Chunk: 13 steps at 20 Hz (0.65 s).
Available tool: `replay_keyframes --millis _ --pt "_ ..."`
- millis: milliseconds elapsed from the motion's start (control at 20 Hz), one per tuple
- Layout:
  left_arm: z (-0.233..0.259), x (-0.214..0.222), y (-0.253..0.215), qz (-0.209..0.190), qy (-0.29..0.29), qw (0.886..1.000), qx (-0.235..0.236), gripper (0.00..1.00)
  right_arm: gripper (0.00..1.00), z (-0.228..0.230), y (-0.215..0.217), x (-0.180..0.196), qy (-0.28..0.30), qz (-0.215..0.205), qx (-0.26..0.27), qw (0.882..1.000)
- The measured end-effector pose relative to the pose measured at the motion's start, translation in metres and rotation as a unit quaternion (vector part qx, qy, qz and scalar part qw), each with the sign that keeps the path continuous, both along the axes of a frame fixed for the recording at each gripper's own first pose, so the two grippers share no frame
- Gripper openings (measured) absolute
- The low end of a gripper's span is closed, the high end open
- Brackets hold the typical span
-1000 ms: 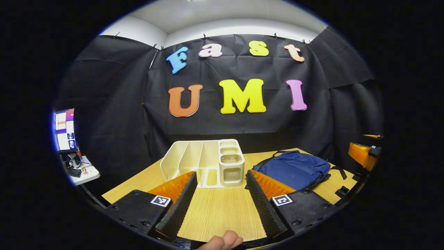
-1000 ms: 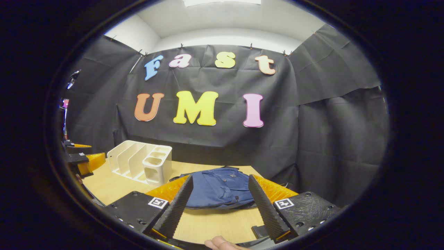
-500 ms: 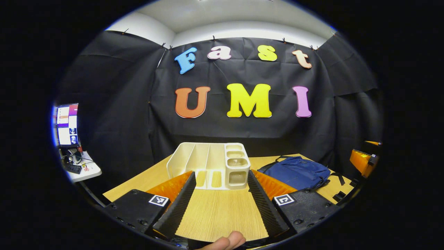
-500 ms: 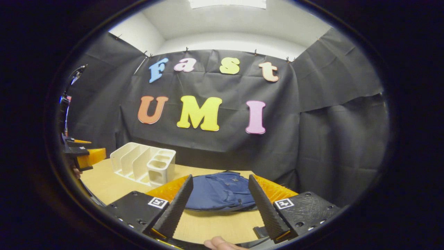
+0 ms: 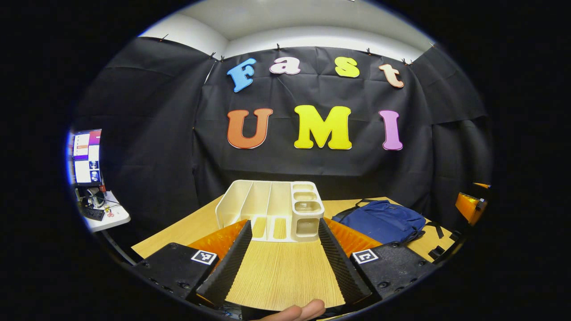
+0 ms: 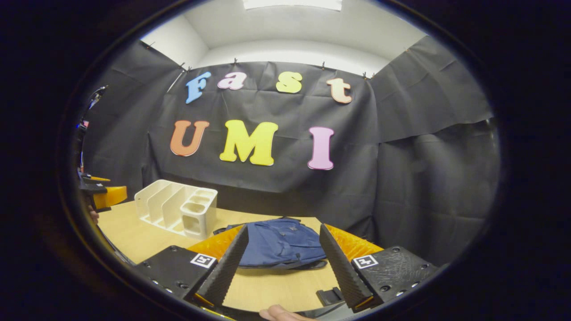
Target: Open the schoolbag, grab two books from the bookshelf and put them into the schoolbag.
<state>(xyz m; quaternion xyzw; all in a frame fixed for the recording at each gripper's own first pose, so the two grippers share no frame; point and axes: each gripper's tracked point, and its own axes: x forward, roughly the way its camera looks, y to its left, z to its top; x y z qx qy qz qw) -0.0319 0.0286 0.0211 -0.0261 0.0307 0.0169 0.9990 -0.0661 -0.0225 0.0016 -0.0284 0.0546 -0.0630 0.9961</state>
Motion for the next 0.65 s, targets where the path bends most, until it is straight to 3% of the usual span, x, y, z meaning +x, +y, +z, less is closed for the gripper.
replay_keyframes --millis 350,650 --pt "-0.001 0.001 -0.005 -0.006 -0.002 1.000 0.000 0.94 0.95 -0.019 -0.003 0.005 0.031 0.006 0.025 0.999" --pt "-0.007 0.011 -0.014 -0.021 -0.010 1.000 -0.002 0.94 0.98 -0.019 -0.013 0.010 0.021 0.001 0.025 0.999"
